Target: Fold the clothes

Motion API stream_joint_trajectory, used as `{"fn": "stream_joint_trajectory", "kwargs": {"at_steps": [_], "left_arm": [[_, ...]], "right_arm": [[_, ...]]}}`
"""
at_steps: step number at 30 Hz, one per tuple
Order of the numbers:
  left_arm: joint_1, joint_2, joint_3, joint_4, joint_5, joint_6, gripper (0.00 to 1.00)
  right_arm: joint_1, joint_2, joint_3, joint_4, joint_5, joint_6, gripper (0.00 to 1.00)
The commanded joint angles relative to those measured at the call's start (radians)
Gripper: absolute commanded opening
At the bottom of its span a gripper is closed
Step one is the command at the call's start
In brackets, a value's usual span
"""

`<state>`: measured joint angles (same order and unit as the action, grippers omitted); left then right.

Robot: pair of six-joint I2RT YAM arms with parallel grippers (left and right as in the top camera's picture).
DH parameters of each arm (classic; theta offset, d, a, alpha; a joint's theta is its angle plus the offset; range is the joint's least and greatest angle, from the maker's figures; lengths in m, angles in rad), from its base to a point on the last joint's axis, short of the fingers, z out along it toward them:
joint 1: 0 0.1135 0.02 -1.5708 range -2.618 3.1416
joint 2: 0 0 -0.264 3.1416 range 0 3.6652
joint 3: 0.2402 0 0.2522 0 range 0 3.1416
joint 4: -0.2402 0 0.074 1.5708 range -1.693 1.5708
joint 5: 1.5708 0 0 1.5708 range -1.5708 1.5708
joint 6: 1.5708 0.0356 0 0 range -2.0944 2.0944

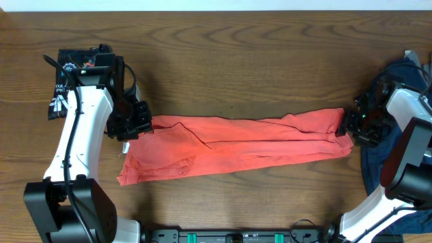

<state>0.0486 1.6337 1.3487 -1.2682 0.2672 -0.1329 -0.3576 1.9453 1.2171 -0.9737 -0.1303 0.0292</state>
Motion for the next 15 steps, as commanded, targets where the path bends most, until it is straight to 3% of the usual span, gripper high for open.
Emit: {"fn": "stream_joint_trajectory", "kwargs": {"at_steps": [1,7,15], "left_arm": [[0.0,-0.019,-0.008,0.002,0.009,0.002,0.44],[0.0,-0.019,-0.008,0.007,0.009,0.002,0.44],[0.0,-0.019,-0.008,0.01,0.009,0.001,0.44]], "right_arm": [[-0.006,0.014,0.011,-0.029,-0.054,-0.028,0.75],[-0.01,0.011,0.11,-0.102,-0.089,-0.067,0.77],[-0.01,0.017,0.091,-0.095,-0.119,-0.113,0.77]]}}
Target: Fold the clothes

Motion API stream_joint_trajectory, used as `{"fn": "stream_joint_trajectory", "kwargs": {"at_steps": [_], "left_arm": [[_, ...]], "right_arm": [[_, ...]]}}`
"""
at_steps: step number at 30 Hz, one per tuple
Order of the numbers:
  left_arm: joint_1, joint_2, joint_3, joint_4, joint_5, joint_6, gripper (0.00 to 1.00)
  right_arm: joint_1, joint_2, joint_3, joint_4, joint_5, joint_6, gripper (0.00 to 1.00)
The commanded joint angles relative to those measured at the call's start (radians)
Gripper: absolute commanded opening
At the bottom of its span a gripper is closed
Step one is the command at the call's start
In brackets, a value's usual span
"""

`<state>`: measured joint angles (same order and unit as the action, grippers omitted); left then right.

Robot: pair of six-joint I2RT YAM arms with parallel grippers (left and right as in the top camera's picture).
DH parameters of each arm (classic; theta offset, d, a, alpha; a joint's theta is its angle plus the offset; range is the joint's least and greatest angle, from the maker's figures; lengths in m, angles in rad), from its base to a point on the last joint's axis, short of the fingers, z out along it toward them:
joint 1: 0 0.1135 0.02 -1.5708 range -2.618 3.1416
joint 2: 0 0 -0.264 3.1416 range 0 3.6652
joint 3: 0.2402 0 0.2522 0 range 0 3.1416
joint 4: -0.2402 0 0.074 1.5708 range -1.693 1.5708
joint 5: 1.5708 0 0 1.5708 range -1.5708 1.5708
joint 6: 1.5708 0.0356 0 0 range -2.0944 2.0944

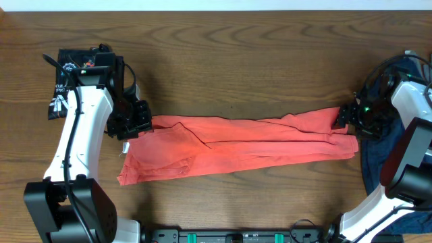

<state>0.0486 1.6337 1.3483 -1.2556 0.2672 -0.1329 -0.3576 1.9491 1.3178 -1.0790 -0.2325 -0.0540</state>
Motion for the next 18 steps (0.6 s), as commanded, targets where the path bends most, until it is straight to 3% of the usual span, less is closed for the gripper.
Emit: {"fn": "stream_joint_trajectory", "kwargs": {"at_steps": [1,10,14,16,17,18], "left_arm": [[0.0,-0.019,-0.008,-0.002,0.009,0.001,0.44],[0.0,-0.019,-0.008,0.002,0.009,0.002,0.44],[0.0,-0.019,-0.008,0.002,0.009,0.002,0.44],[0.0,-0.019,-0.008,0.002,0.009,0.002,0.44],[0.0,-0.019,-0.008,0.002,0.009,0.002,0.44],[0.0,-0.019,-0.008,0.002,0.009,0.002,0.44]], "right_arm": [[-0.01,0.014,-0.018,0.018,-0.003,-0.029,0.77],[-0.009,0.017,-0.124,0.103,0.022,-0.02,0.67],[-0.008,0.016,-0.129,0.102,0.018,-0.006,0.39],[-0.008,0.016,-0.129,0.103,0.018,-0.006,0.09],[-0.008,0.016,-0.127,0.103,0.018,-0.006,0.01],[-0.008,0.016,-0.123,0.103,0.018,-0.002,0.01]]}}
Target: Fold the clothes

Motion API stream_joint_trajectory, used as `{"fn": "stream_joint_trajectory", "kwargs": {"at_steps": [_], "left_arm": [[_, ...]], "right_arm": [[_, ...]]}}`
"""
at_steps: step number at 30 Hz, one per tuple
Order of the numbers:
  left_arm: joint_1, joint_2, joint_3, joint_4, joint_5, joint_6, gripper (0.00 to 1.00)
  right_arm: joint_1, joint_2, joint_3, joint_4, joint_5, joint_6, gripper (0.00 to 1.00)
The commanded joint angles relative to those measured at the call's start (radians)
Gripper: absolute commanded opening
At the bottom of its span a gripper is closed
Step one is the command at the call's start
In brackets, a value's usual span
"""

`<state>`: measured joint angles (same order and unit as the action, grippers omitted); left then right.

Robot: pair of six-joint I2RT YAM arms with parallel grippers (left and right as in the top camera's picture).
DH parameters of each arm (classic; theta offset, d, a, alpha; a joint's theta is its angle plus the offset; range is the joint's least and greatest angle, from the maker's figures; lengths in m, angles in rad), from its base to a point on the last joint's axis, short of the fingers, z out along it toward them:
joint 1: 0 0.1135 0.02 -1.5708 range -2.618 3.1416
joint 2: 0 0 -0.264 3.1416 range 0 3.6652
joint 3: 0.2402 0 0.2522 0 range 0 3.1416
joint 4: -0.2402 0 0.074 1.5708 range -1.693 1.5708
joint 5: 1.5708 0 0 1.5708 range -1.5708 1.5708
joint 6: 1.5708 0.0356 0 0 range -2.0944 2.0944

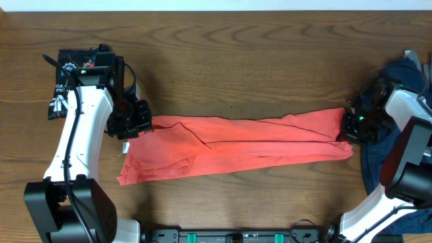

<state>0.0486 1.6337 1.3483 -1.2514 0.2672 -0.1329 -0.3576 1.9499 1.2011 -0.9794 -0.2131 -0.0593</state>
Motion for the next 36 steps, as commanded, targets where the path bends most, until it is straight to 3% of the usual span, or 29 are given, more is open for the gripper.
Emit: {"fn": "stream_joint_trajectory", "kwargs": {"at_steps": [1,9,16,22,36], "left_arm": [[0.0,-0.019,-0.008,-0.002,0.009,0.002,0.44],[0.0,-0.019,-0.008,0.0,0.009,0.002,0.44],[0.0,-0.019,-0.008,0.008,0.009,0.002,0.45],[0.0,-0.019,-0.008,0.008,0.009,0.002,0.45],[0.0,-0.019,-0.008,0.008,0.009,0.002,0.45]], "right_arm": [[-0.008,0.015,0.0,0.003,-0.001,0.003,0.01],[-0.039,-0.023,0.172,-0.069,0.08,0.124,0.01],[0.008,-0.047,0.33,-0.282,0.074,0.103,0.01],[0.161,-0.047,0.328,-0.34,0.063,0.145,0.01],[0.633,-0.046,0.291,-0.278,0.063,0.356,0.01]]}}
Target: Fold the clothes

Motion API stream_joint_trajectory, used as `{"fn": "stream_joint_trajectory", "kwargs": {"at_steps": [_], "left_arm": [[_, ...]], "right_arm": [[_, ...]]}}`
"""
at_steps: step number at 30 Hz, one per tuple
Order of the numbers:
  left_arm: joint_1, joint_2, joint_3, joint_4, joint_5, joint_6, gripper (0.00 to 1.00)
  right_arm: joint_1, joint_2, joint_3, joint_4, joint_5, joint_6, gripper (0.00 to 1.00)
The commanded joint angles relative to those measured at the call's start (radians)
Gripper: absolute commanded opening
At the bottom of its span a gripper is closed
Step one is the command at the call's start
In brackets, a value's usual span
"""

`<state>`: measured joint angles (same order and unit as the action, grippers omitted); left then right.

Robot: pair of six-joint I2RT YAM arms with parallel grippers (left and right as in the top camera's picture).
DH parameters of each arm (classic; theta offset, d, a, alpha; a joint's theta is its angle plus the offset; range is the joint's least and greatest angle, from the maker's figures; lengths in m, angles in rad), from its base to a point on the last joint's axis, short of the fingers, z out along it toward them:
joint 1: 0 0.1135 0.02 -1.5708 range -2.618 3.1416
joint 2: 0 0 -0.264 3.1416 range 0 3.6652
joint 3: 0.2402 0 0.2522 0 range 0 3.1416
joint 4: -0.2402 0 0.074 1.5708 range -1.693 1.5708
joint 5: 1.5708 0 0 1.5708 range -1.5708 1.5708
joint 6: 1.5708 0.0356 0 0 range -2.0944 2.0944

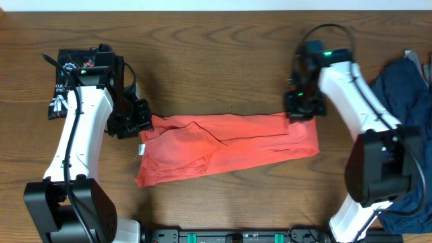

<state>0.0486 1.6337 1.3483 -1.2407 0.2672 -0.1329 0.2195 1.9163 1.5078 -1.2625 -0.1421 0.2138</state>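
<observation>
A coral-red garment [229, 145] lies bunched in a long strip across the middle of the table. My left gripper [147, 123] is at its upper left corner and looks shut on the cloth there. At the strip's upper right corner, my right gripper [299, 115] is shut on the fabric. The strip's lower left end [145, 177] rests loose on the wood. The fingers themselves are mostly hidden under the wrists in this overhead view.
A dark blue garment [405, 88] is heaped at the table's right edge. A black cloth with white print [59, 94] lies at the far left under the left arm. The table [216, 47] is brown wood.
My right gripper has moved left and slightly up, bringing the garment's right end with it. The strip is now shorter and its lower left end has shifted right. The left gripper has stayed in place.
The garment lay stretched between both grippers, the right one at the far right by the blue heap. Through the earlier moments the right gripper shifted only slightly at that end. Now it stands well inward with the cloth, and the strip is compressed.
</observation>
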Motion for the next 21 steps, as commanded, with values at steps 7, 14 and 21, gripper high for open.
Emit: {"fn": "stream_joint_trajectory", "kwargs": {"at_steps": [7,14,21], "left_arm": [[0.0,-0.019,-0.008,-0.003,0.009,0.002,0.45],[0.0,-0.019,-0.008,-0.004,0.009,0.002,0.45],[0.0,-0.019,-0.008,-0.006,0.009,0.002,0.45]], "right_arm": [[0.189,-0.013,-0.019,0.066,-0.008,0.118,0.02],[0.247,-0.013,-0.019,0.066,-0.008,0.119,0.02],[0.269,-0.013,-0.019,0.064,-0.011,0.118,0.02]]}}
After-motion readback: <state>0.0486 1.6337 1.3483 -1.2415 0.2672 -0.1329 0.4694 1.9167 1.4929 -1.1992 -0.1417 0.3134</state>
